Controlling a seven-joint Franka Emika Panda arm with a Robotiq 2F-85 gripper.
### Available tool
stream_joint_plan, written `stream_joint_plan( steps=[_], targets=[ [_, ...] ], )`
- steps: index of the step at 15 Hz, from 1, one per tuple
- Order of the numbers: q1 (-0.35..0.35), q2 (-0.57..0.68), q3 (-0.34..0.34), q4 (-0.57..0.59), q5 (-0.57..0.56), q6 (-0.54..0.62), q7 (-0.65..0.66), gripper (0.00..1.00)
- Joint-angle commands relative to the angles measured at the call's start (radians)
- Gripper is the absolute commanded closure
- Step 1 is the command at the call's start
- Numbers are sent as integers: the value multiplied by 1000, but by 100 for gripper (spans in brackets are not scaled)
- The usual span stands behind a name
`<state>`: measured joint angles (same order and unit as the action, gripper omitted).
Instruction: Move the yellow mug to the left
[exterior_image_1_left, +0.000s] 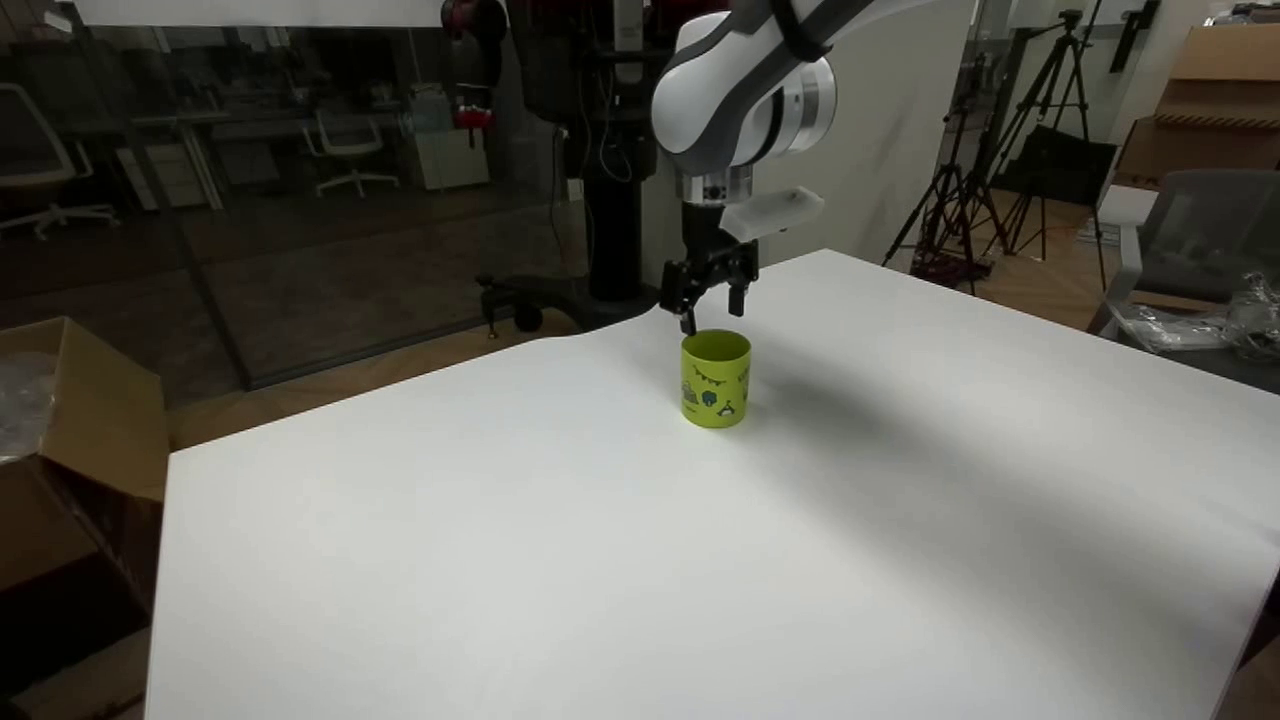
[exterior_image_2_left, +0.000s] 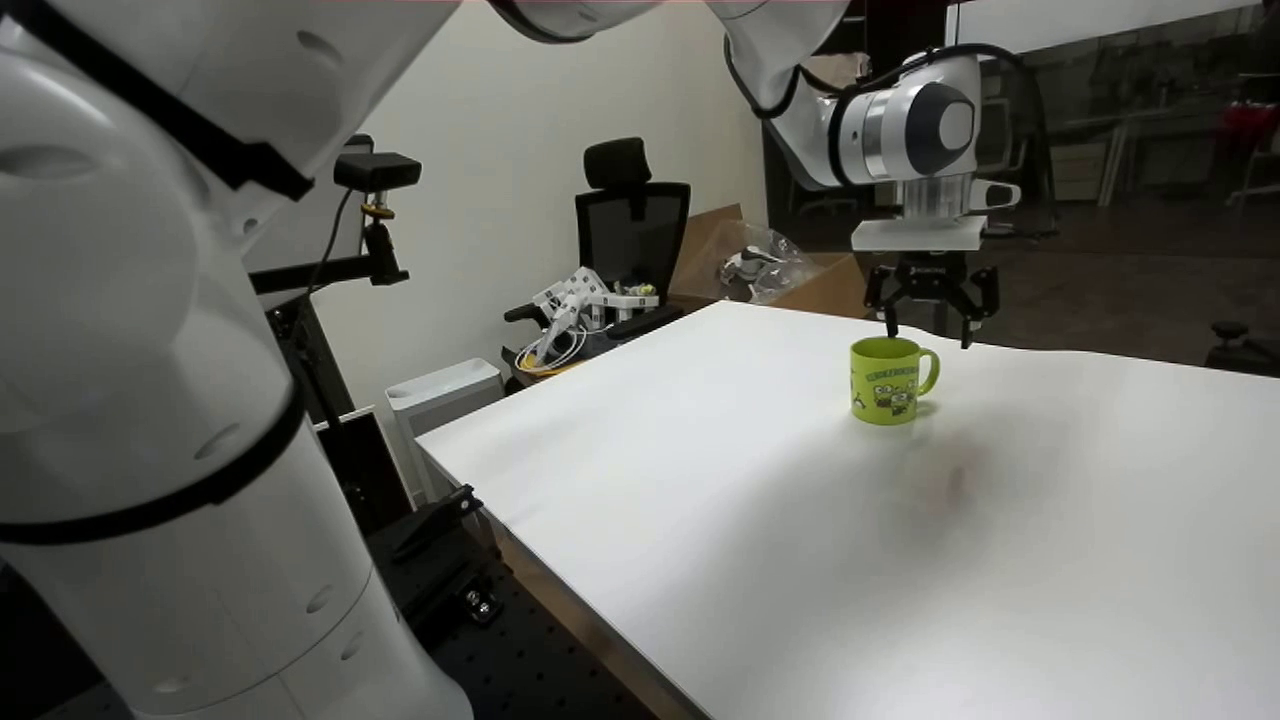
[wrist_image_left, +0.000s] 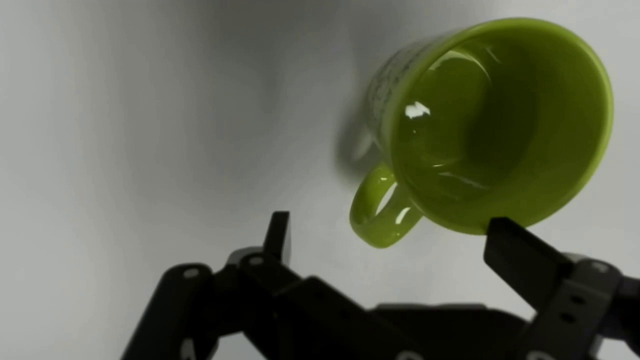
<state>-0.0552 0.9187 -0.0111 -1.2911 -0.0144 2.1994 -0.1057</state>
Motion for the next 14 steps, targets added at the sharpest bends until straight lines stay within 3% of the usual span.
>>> stream_joint_plan(
  steps=[1, 14],
  targets=[
    [6, -61, 0, -105, 14, 61, 53, 0],
    [40, -330, -21, -559, 88, 309, 237, 0]
  ],
)
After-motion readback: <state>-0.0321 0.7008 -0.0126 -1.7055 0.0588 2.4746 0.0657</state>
